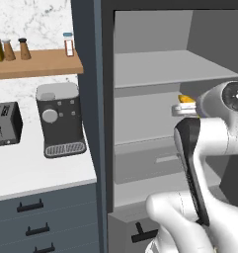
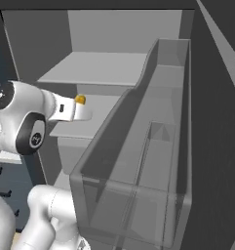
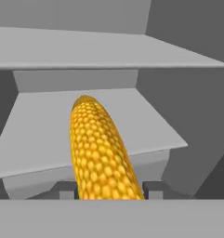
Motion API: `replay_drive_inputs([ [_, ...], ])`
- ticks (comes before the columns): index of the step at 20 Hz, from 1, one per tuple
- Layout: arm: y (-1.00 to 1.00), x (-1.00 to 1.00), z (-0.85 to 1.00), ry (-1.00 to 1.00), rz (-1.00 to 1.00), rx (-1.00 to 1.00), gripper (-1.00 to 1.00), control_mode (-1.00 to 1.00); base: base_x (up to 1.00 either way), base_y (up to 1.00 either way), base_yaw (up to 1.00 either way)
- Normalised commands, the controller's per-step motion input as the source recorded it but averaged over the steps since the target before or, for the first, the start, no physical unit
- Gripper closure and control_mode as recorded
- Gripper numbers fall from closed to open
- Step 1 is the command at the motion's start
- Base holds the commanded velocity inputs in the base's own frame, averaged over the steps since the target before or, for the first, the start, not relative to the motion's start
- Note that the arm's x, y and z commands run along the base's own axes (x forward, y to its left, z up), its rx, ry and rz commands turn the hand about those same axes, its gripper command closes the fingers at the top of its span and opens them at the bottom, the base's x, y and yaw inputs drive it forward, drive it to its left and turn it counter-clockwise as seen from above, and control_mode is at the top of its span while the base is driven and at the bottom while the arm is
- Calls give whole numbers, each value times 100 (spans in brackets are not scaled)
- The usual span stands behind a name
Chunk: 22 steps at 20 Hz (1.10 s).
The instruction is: Place one corn and one fish in each tupperware on the nearby counter, to pack two identical lunches.
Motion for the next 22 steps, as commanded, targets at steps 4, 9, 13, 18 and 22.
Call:
replay_drive_inputs([
  [4,36,-100,-34,0,3,1,100,-100,0,0,0],
  [9,18,-72,-47,0,11,8,100,-100,0,0,0],
  [13,12,-39,-55,0,15,11,100,-100,0,0,0],
  [18,3,-6,-62,1,4,1,100,-100,0,0,0],
  [22,0,0,-50,-3,-10,0,100,-100,0,0,0],
])
